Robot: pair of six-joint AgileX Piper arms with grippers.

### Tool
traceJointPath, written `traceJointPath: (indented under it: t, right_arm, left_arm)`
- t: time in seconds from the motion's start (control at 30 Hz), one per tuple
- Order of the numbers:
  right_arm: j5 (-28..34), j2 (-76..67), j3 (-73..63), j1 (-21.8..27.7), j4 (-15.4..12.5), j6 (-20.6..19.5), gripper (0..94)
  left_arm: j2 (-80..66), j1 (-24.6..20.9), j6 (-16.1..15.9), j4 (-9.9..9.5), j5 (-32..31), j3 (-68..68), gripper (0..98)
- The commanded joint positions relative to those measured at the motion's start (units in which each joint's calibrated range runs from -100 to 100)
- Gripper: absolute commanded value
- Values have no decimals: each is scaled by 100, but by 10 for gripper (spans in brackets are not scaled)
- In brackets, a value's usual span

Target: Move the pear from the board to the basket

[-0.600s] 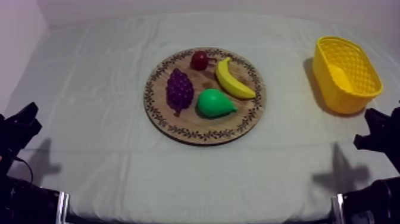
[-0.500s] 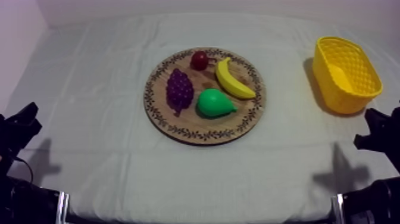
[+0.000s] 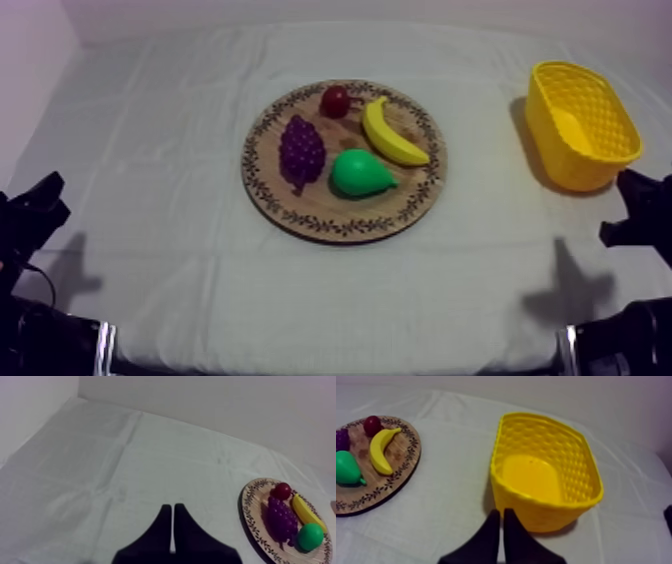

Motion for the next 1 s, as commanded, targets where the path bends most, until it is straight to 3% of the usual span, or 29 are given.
traceJointPath:
  t: [0.0, 0.17, 0.37, 0.73, 0.97]
  right_arm:
    - [-42, 318, -321, -23, -113, 217, 5]
    - [-35, 1082, -1284, -24, -465, 669, 5]
    - [452, 2153, -2826, -129, -765, 990, 6]
    - [2610, 4411, -5983, -340, -1120, 1096, 6]
    - [3361, 5466, -7087, -635, -1164, 1142, 6]
  left_arm:
    - [0, -1, 1, 1, -1, 5, 1]
    - [0, -1, 1, 1, -1, 5, 1]
    - [0, -1, 1, 1, -1, 5, 1]
    - [0, -1, 1, 1, -1, 5, 1]
    - [0, -1, 1, 1, -1, 5, 1]
